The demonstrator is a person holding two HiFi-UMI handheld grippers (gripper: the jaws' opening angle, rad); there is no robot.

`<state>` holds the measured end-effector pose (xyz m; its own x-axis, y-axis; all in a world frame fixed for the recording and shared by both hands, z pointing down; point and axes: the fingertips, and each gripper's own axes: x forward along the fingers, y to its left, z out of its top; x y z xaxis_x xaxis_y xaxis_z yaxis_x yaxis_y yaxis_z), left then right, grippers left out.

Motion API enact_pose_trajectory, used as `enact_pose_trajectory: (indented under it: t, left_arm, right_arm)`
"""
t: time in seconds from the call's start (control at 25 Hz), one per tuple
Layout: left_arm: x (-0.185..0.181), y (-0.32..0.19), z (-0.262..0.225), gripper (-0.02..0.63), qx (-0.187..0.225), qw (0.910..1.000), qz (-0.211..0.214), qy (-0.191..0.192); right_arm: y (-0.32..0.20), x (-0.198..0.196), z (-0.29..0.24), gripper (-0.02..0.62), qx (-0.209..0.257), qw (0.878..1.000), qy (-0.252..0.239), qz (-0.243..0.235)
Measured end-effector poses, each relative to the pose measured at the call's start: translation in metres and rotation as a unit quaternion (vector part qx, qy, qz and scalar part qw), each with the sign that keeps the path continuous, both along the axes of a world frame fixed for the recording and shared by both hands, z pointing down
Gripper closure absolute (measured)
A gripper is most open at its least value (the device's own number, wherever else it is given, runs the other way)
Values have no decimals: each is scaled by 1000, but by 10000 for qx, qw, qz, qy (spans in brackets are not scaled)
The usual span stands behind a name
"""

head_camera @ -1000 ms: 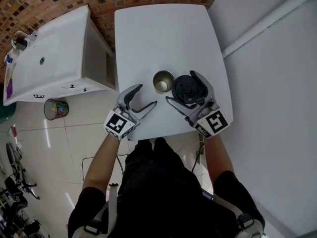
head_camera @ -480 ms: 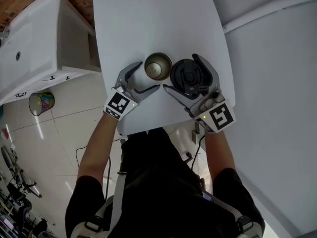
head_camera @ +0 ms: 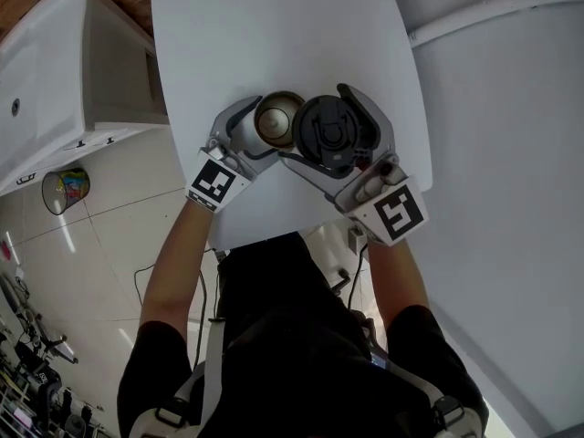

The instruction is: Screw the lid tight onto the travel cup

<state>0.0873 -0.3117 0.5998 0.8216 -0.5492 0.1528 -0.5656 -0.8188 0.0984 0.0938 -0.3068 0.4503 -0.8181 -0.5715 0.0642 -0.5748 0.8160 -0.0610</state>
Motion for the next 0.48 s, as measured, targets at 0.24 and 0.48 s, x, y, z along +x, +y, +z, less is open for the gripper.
enact_pose_trajectory:
  t: [0.24,0.48]
  left_arm:
    - [8,4,1,235,-20,9997,228,-48]
    - [8,3,2,235,-117,9996,242,-8]
  right_arm:
    - [-6,-14,0,110,99,9999,-42,-122]
    - [-8,-36,6,110,209,9988,-78,-447]
